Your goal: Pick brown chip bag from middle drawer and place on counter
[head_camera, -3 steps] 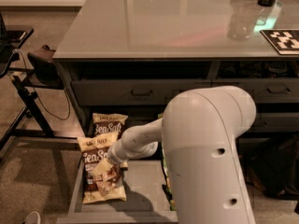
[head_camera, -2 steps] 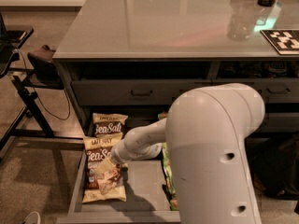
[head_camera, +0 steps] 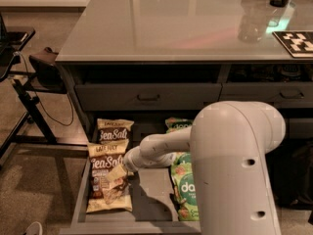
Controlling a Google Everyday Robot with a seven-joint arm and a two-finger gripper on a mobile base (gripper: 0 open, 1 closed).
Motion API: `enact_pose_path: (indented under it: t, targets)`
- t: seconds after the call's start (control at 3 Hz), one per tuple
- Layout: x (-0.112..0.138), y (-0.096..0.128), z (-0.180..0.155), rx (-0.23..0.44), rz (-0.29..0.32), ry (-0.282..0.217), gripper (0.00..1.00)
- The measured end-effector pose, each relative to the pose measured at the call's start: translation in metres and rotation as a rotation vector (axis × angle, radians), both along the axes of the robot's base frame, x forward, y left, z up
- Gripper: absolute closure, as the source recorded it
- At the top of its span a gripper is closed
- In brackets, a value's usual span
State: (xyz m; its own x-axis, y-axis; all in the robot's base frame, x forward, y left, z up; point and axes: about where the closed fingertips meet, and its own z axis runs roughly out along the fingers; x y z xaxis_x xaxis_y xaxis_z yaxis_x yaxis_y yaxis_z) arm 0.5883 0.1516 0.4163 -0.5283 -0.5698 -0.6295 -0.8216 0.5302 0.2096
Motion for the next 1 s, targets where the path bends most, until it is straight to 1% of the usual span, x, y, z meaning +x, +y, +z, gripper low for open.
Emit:
enact_pose_path:
  t: [0.33, 0.67, 1.0]
  targets:
    - [0.002, 0.006, -0.015, 0.025, 0.022, 0.035, 0.0]
    - [-0.004, 0.023, -0.018, 0.034, 0.069, 0.053, 0.0]
    - [-0.004, 0.023, -0.018, 0.034, 0.07, 0.054, 0.19]
